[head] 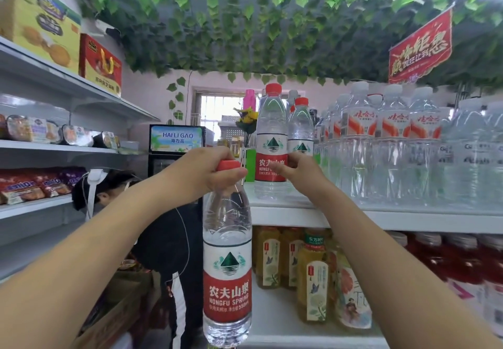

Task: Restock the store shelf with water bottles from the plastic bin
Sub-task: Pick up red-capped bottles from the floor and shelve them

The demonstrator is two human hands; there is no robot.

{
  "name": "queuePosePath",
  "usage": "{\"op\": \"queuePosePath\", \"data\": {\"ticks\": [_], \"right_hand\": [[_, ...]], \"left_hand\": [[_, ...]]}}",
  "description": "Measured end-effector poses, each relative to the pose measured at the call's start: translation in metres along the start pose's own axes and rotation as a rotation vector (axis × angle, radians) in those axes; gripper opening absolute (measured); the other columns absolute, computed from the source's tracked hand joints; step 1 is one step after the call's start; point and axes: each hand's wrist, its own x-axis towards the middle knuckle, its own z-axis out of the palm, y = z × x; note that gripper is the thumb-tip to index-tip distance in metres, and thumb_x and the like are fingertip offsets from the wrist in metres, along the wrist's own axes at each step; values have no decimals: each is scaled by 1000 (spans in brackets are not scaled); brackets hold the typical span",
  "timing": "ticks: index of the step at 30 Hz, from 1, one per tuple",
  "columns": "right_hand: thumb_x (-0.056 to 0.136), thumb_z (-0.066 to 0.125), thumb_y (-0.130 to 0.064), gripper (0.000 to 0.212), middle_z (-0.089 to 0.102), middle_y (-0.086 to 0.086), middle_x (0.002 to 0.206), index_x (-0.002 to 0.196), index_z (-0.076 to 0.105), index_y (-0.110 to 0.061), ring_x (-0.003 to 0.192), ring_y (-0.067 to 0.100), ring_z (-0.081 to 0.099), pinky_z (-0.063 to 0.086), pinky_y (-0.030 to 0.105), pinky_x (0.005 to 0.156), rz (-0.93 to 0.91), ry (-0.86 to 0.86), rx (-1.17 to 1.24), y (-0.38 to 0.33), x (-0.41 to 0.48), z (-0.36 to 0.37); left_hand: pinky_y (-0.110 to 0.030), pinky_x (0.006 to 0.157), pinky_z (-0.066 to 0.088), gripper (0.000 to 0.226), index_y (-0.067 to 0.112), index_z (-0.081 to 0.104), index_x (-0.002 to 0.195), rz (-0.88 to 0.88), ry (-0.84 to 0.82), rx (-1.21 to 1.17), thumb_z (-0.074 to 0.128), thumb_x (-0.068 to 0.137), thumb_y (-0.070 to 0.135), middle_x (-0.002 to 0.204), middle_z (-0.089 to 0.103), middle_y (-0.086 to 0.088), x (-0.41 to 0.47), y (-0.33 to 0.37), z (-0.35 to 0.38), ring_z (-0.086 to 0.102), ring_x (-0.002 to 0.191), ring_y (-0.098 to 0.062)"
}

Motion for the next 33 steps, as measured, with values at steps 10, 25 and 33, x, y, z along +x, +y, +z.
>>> {"op": "queuePosePath", "data": {"ticks": [10,25,33], "right_hand": [[87,60,-39,38,65,-1,110,117,57,-15,103,17,60,47,36,95,38,-12,-13,10,4,-1],[88,40,-53,55,52,-10,124,134,45,-22,112,6,48,41,18,86,-80,-23,-67,-22,-113,-6],[55,63,-76,69,63,-32,108,114,48,-43,104,-7,60,49,11,80,-56,-198,402,-13,-195,-1]], "left_hand": [[-30,75,51,16,31,45,76,-22,-21,-8,52,87,40,81,62,3,-5,12,0,64,81,-17],[-4,53,45,16,24,51,80,-5,94,-88,53,88,38,77,63,6,12,55,-17,64,71,-6],[-7,57,48,43,11,57,88,107,178,-90,47,81,53,75,67,2,28,89,-15,68,72,-10]]}}
